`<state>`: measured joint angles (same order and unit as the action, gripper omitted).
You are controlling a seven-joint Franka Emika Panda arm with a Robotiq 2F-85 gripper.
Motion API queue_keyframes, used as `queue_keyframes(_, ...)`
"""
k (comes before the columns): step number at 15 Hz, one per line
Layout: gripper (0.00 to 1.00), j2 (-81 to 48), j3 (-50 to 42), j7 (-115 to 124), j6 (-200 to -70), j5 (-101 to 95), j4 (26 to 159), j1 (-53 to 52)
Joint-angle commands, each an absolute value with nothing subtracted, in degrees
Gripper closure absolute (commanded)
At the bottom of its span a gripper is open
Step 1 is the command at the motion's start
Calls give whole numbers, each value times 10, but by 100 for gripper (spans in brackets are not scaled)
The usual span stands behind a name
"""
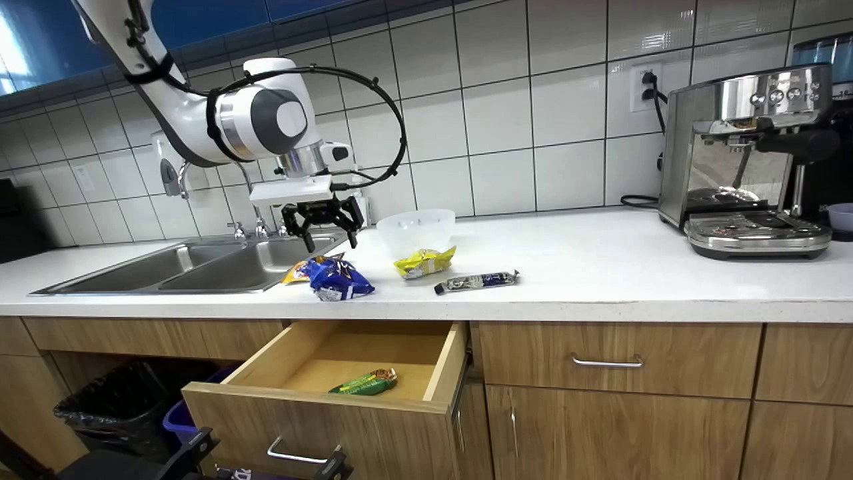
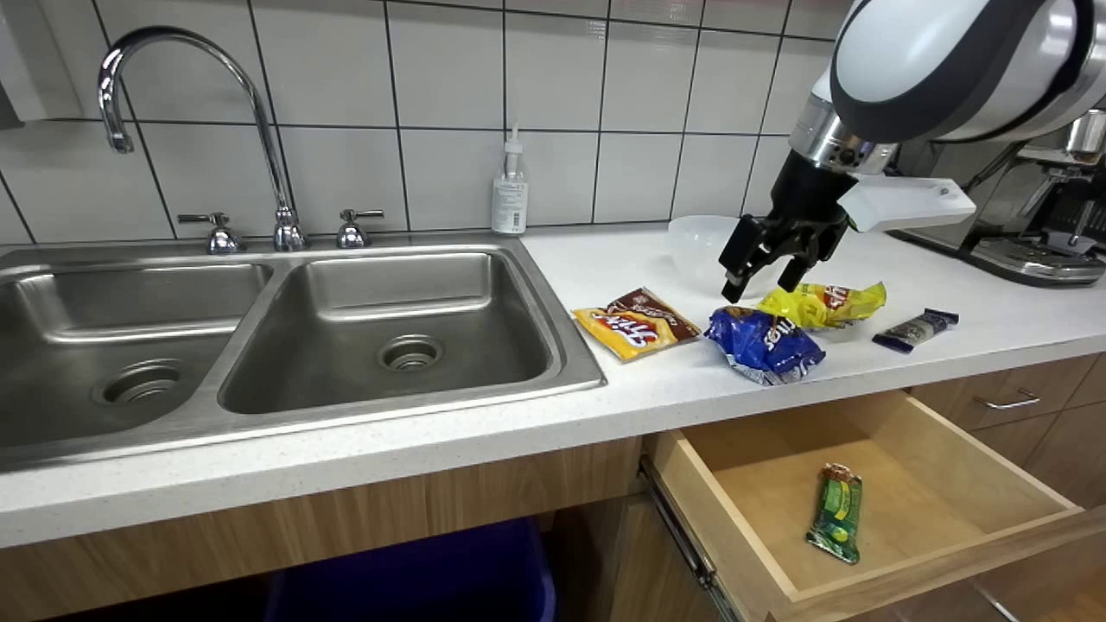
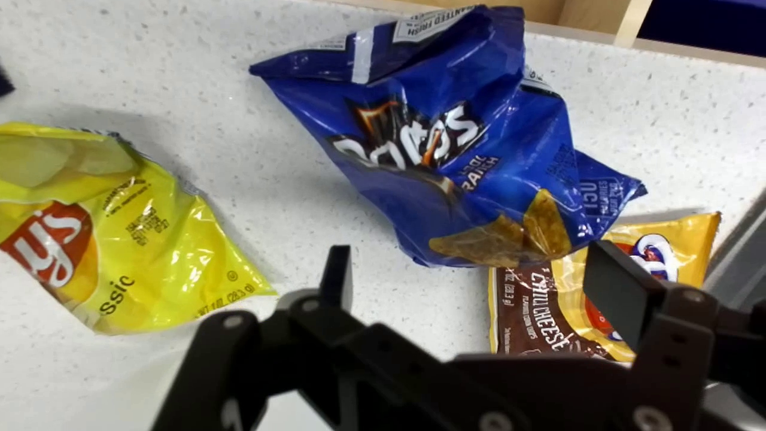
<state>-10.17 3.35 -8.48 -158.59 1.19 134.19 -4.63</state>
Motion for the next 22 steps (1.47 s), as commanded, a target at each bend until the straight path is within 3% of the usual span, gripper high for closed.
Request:
queue_keyframes(1,0,-124,53,-123,-1598,44,1319,-25)
queue_keyframes(22,0,-165,70,-162,-1554,39,1301,12)
